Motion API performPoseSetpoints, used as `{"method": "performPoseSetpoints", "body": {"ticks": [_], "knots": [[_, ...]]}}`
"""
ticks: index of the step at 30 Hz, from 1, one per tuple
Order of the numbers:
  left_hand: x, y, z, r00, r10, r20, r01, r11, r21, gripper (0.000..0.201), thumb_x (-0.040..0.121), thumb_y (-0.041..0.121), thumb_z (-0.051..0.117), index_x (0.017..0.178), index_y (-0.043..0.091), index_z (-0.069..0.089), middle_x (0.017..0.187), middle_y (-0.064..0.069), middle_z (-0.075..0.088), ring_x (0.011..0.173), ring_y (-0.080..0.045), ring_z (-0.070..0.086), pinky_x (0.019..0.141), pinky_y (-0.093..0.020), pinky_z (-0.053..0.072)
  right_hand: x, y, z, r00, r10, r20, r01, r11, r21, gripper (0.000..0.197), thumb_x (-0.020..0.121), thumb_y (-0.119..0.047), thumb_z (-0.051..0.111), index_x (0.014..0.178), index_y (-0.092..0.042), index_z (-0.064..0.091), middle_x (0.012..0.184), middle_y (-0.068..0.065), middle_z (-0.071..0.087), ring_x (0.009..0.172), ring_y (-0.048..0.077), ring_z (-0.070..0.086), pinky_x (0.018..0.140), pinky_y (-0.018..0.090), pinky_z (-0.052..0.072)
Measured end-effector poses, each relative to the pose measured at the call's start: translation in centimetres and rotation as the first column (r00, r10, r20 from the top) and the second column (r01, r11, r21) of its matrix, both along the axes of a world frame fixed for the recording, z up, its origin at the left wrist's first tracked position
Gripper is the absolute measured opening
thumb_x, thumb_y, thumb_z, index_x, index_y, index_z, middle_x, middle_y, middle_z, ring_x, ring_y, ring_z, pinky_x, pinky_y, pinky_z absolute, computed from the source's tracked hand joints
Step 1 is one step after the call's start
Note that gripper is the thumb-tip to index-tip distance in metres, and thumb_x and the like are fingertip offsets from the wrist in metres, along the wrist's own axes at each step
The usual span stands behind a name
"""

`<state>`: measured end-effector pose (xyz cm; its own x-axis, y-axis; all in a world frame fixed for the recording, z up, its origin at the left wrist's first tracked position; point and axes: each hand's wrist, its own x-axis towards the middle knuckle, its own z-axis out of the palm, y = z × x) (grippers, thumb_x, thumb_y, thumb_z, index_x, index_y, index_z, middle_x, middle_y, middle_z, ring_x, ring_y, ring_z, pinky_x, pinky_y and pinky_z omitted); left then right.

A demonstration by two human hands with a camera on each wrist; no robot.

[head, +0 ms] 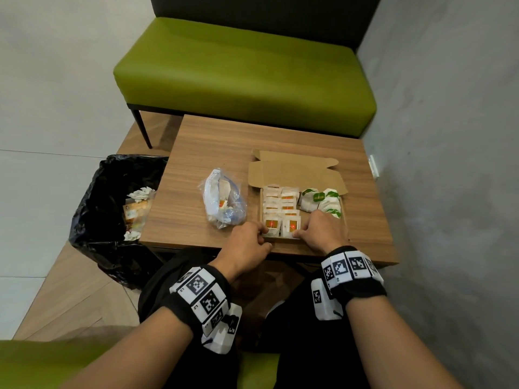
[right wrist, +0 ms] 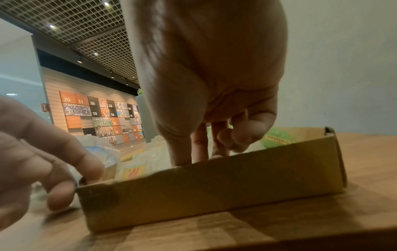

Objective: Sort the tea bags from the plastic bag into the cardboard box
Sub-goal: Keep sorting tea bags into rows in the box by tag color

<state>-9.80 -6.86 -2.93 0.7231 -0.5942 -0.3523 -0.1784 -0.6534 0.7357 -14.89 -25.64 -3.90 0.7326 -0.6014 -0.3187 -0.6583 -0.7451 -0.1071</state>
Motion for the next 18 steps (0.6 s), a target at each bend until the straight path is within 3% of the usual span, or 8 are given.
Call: {"method": "performPoseSetpoints", "body": {"ticks": [8,11,14,16,18], "knots": [[0.2,0.5,0.9,0.997,-0.015,0.079,0.013,1.000,0.018,0.036,0.093,0.022,0.064,0.128,0.020,0.060,0.093,0.010,0.063,0.084,-0.002,0.060,0.080,-0.022,0.052,0.1,0.0,0.3,0.999,-0.036,0.007,0.035,0.994,0.101,0.036,0.076,-0.059,0.073,0.087,-0.024,0.071,0.081,-0.006,0.067,0.079,0.015,0.064,0.074,0.038,0.058],[1.9,1.4,2.8,0.946,0.137,0.293,-0.148,0.989,0.018,0.027,0.095,0.030,0.060,0.120,0.020,0.064,0.101,0.003,0.066,0.085,-0.006,0.062,0.076,-0.025,0.054,-0.4,0.1,1.0,0.997,-0.047,0.068,0.039,0.992,0.124,0.029,0.084,-0.053,0.069,0.077,-0.025,0.071,0.074,-0.008,0.066,0.074,0.013,0.064,0.068,0.035,0.056],[4.8,2.4,4.0,0.817,0.199,0.541,-0.316,0.939,0.132,0.034,0.091,0.036,0.062,0.121,0.021,0.059,0.121,-0.006,0.056,0.109,-0.022,0.054,0.087,-0.036,0.047,-0.9,0.6,1.9,0.985,-0.074,0.154,0.057,0.992,0.110,0.025,0.088,-0.046,0.067,0.073,-0.026,0.071,0.071,-0.009,0.066,0.070,0.010,0.062,0.064,0.032,0.055],[6.5,2.9,3.8,0.843,0.157,0.514,-0.318,0.917,0.242,0.044,0.088,0.039,0.063,0.127,0.021,0.050,0.127,-0.010,0.051,0.115,-0.030,0.050,0.087,-0.042,0.044,-0.8,1.5,2.5,0.976,-0.076,0.205,0.052,0.991,0.120,0.022,0.090,-0.041,0.066,0.077,-0.026,0.073,0.075,-0.007,0.069,0.073,0.013,0.064,0.067,0.033,0.057],[7.4,3.2,3.2,0.899,0.125,0.419,-0.258,0.925,0.280,0.050,0.089,0.034,0.065,0.131,0.020,0.044,0.124,-0.014,0.054,0.109,-0.033,0.055,0.077,-0.039,0.043,-0.6,2.8,2.9,0.967,-0.063,0.246,0.026,0.988,0.150,0.018,0.091,-0.039,0.063,0.087,-0.025,0.075,0.084,-0.005,0.071,0.079,0.015,0.065,0.067,0.031,0.056]]}}
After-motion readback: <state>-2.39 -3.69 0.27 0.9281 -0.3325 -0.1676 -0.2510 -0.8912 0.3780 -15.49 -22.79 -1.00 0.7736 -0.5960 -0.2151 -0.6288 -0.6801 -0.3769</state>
